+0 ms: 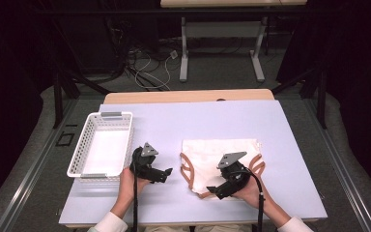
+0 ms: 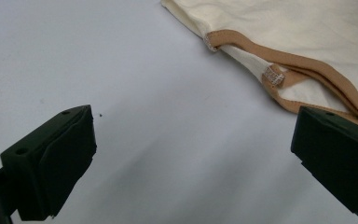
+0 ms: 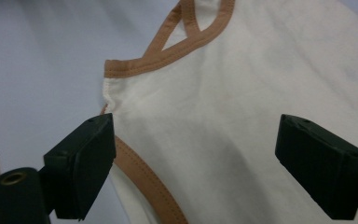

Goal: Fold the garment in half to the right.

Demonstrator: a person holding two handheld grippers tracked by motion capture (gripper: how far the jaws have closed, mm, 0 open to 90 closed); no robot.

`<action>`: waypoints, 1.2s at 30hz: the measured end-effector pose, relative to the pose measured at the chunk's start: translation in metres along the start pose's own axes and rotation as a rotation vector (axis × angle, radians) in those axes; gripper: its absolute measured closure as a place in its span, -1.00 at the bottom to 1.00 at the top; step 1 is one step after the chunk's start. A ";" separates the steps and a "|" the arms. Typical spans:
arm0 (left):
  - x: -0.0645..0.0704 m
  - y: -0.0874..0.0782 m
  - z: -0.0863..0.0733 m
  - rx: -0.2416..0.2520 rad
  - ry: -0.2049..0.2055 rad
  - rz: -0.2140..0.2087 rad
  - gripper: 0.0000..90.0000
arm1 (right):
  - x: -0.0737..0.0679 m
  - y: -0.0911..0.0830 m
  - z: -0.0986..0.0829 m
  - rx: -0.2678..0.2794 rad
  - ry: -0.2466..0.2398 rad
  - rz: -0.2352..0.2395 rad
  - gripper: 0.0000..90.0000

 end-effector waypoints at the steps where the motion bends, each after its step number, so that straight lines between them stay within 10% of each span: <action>1: 0.000 0.000 0.000 0.001 0.000 -0.002 -1.00 | -0.003 0.002 0.000 -0.001 -0.008 -0.001 -0.68; 36: -0.001 -0.001 0.000 0.005 -0.015 -0.007 -0.99 | -0.053 0.027 0.001 -0.043 -0.152 0.016 0.43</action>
Point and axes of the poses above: each handheld gripper's, and its own axes: y roughly forward along the jaws, z roughly out of its top, x roughly to its right, the point moved 9 cm from there along y, roughly forward along the jaws, and after that the axes turned 4 degrees about -x, right-handed, at the moved point
